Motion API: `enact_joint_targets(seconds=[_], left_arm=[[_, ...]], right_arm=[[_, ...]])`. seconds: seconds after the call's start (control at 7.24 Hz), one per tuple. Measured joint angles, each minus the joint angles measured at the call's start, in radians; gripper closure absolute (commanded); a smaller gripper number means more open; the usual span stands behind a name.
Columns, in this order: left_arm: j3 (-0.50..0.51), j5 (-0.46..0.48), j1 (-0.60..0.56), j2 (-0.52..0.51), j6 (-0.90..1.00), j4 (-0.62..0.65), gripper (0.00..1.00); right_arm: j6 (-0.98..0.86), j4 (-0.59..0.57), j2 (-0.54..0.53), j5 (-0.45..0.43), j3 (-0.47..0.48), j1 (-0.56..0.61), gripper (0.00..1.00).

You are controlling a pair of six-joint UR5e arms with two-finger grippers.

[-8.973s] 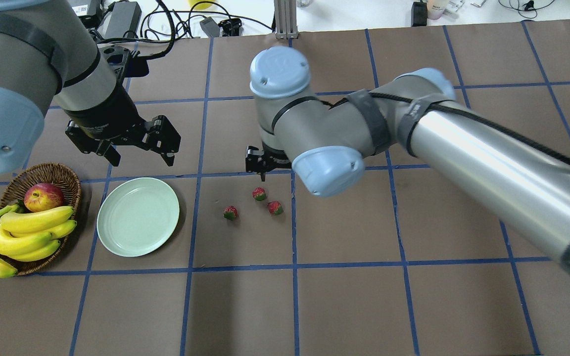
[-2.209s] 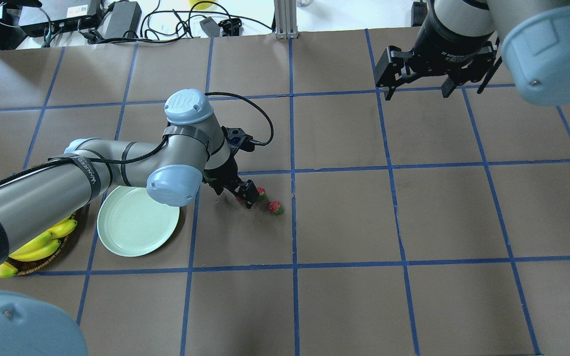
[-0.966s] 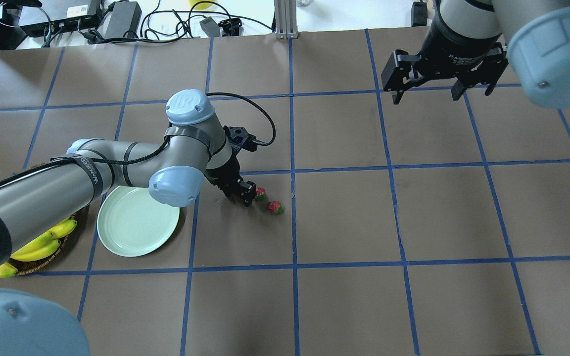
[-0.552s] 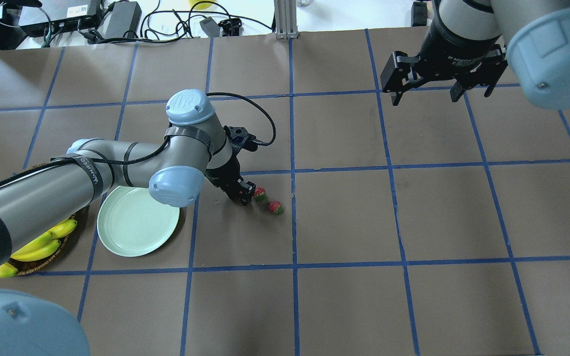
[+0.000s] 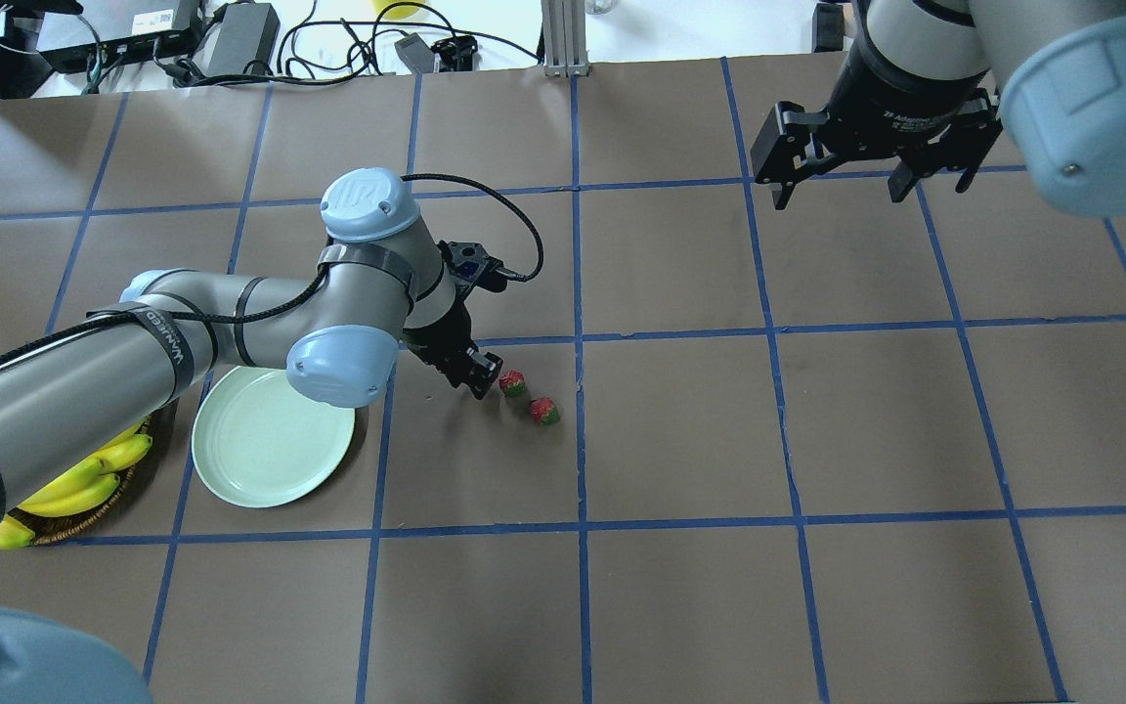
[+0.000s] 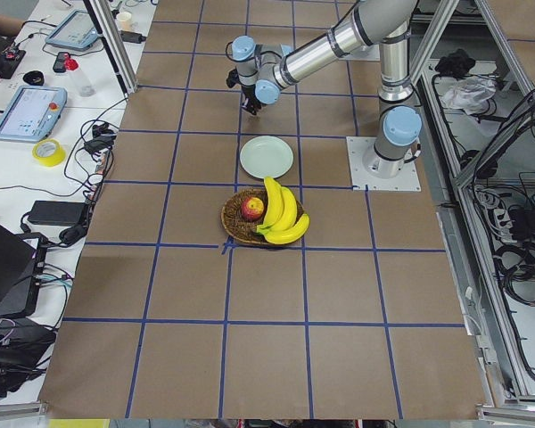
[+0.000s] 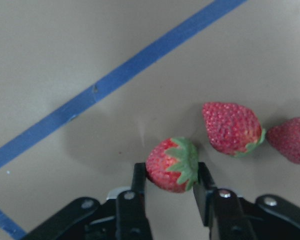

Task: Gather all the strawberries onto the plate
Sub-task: 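Lift the strawberry with the left gripper and carry it over the plate, then lower the strawberry onto the plate and open the left gripper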

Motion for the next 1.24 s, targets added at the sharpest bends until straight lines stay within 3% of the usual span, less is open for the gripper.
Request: enact_joint_targets(seconds=[0.14,0.55,0.97,1.1,1.24], left_arm=[[0.001,0.011,0.004,0.019,0.000,-0.017,1.00],[0.033,0.169,0.067,0.072,0.002,-0.126,1.00],[0.036,0.188,0.340,0.100,0.094,-0.190,1.00],[0.032,0.184,0.400,0.105,0.105,-0.221,0.88],[0.022,0.182,0.431,0.108,0.105,-0.245,0.38]], right_arm=[[0.000,0.000,0.000,0.000,0.000,0.000,0.00],[0.000,0.000,0.000,0.001,0.000,0.000,0.00],[0.000,0.000,0.000,-0.003,0.000,0.000,0.00],[0.000,0.000,0.000,-0.003,0.000,0.000,0.00],[0.000,0.000,0.000,-0.001,0.000,0.000,0.00]])
